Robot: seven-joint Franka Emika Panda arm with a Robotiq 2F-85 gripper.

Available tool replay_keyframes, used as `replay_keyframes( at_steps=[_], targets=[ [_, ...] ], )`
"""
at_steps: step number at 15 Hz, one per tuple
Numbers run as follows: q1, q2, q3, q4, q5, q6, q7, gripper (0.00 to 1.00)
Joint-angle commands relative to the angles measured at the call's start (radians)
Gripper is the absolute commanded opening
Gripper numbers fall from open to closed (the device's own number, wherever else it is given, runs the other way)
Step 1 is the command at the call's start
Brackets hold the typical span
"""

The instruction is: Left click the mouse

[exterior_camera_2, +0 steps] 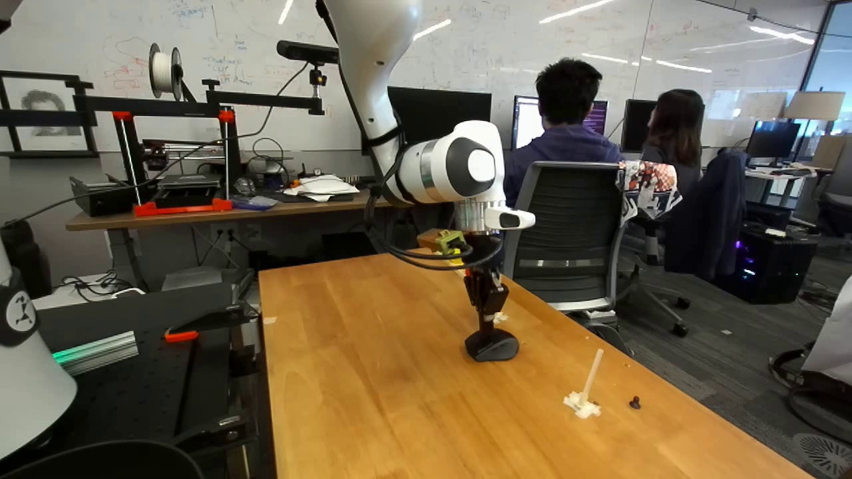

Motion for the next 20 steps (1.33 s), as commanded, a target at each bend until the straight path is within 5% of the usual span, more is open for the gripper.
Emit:
replay_keyframes(
  at_steps=[1, 20],
  targets=[
    [0.020, 0.048, -0.023, 0.059, 0.048, -0.025, -0.028, 0.02],
    [0.026, -0.056, -0.021, 0.035, 0.062, -0.026, -0.055, 0.03]
  ],
)
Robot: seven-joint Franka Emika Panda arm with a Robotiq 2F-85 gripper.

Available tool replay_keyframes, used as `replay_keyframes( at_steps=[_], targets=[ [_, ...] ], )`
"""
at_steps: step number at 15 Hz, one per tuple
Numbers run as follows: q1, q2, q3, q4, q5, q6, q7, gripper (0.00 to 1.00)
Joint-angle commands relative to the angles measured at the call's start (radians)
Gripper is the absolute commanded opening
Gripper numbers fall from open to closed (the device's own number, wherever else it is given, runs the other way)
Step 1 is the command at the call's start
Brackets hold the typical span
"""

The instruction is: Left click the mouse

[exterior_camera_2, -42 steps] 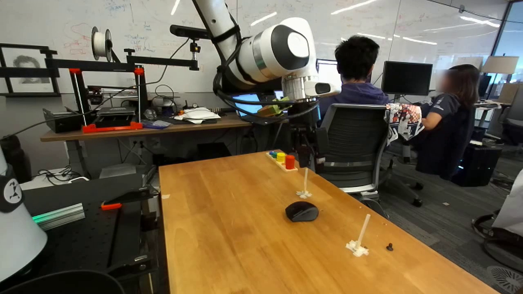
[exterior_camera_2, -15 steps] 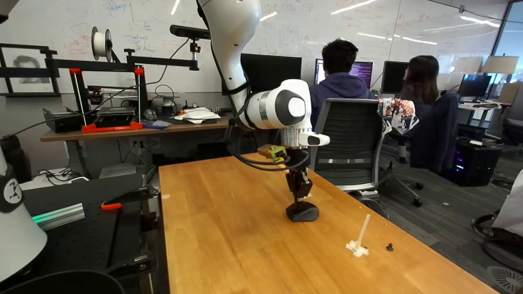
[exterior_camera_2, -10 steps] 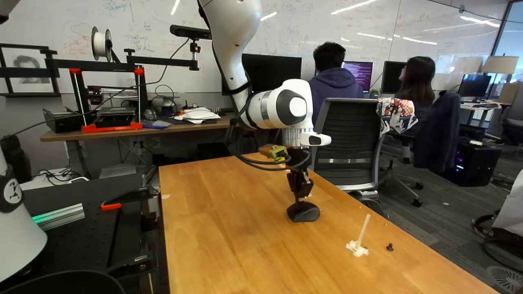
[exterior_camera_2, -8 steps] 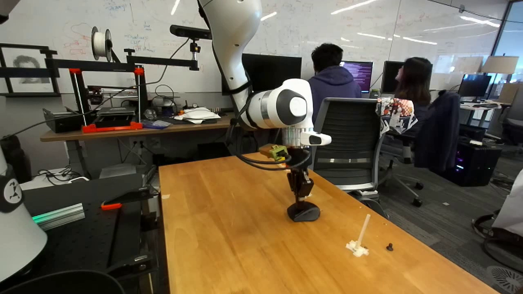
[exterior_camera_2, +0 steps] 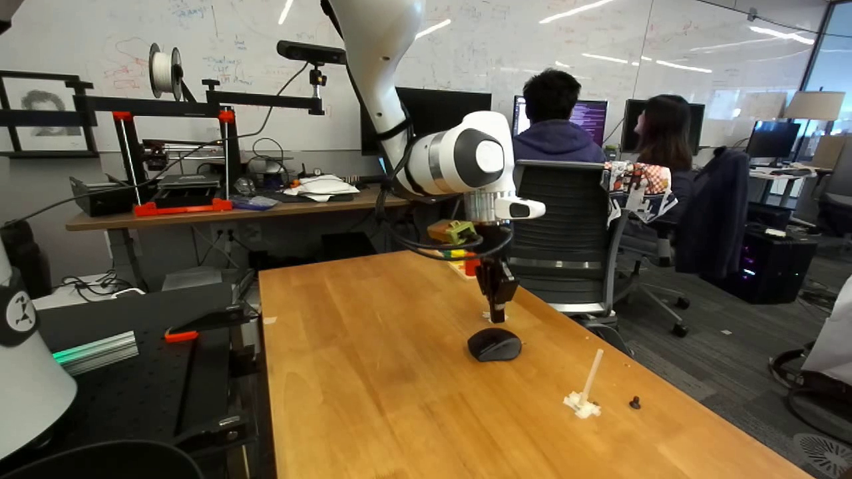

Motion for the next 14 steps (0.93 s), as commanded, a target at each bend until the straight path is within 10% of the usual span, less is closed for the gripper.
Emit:
replay_keyframes(
  at_steps=[1, 14],
  targets=[
    [0.025, -0.067, -0.014, -0.022, 0.021, -0.007, -0.038, 0.03],
    [0.017, -0.228, 0.017, -0.089, 0.031, -0.166, -0.085, 0.03]
  ],
)
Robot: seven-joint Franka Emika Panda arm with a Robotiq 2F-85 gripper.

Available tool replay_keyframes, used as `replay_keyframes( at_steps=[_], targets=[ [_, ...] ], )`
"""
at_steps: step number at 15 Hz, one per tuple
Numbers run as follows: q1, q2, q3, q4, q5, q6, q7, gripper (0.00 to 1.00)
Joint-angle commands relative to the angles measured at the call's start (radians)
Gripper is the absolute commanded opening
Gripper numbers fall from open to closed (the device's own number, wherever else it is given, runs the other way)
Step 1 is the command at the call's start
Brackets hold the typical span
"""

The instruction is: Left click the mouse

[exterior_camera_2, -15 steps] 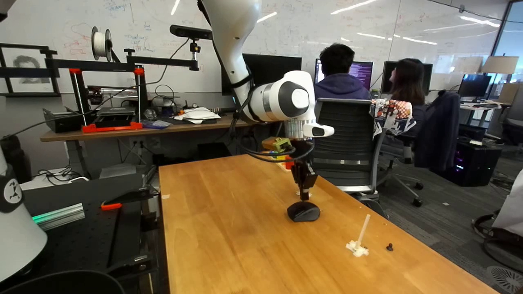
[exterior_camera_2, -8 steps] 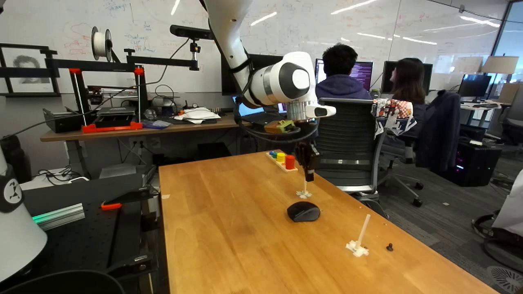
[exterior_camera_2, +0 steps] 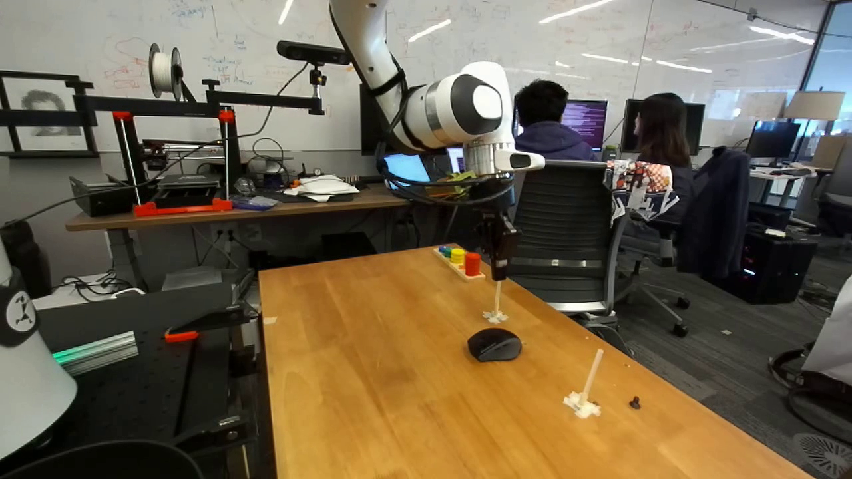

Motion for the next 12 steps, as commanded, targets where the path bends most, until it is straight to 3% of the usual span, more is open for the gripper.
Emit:
replay_keyframes(
  at_steps=[1, 12],
  targets=[
    [-0.015, -0.095, 0.016, -0.067, 0.030, -0.057, -0.047, 0.03],
    [-0.033, -0.148, 0.025, -0.127, 0.019, -0.030, -0.043, 0.03]
  ],
)
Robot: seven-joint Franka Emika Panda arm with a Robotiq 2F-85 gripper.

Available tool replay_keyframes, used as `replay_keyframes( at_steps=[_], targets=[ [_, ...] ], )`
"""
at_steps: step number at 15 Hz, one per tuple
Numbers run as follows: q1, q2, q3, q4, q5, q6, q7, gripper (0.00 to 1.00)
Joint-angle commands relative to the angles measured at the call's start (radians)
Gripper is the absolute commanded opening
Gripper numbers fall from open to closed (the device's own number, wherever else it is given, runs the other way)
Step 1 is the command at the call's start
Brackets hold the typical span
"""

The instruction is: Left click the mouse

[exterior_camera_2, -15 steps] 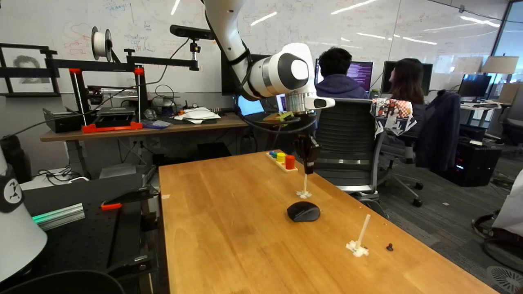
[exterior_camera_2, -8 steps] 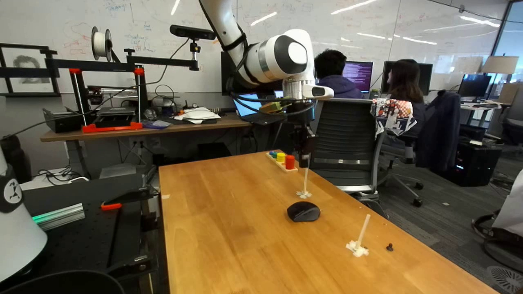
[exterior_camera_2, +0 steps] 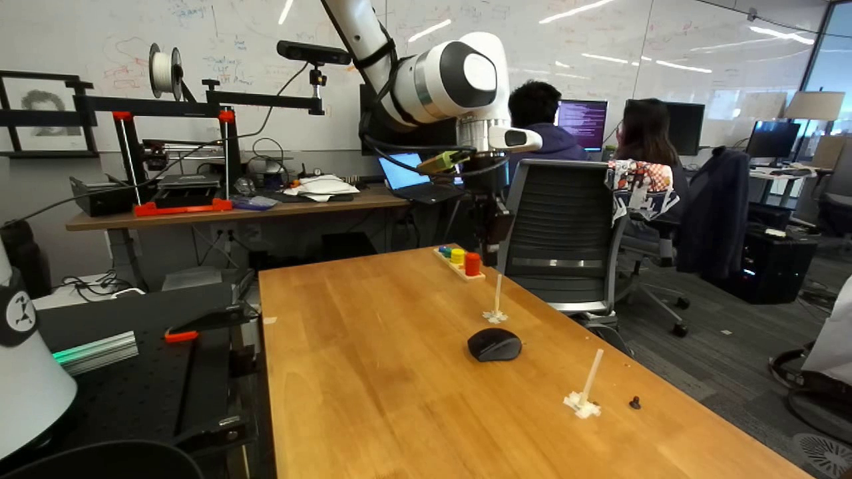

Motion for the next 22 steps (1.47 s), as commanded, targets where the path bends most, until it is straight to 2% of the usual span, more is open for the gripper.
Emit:
replay_keyframes(
  at_steps=[1, 7, 22],
  targets=[
    [-0.014, -0.017, 0.011, -0.026, 0.000, 0.016, -0.010, 0.02],
    [-0.002, 0.024, -0.004, -0.020, -0.047, 0.032, 0.005, 0.02],
    [0.015, 0.223, -0.052, 0.090, -0.050, 0.054, 0.015, 0.03]
  ],
)
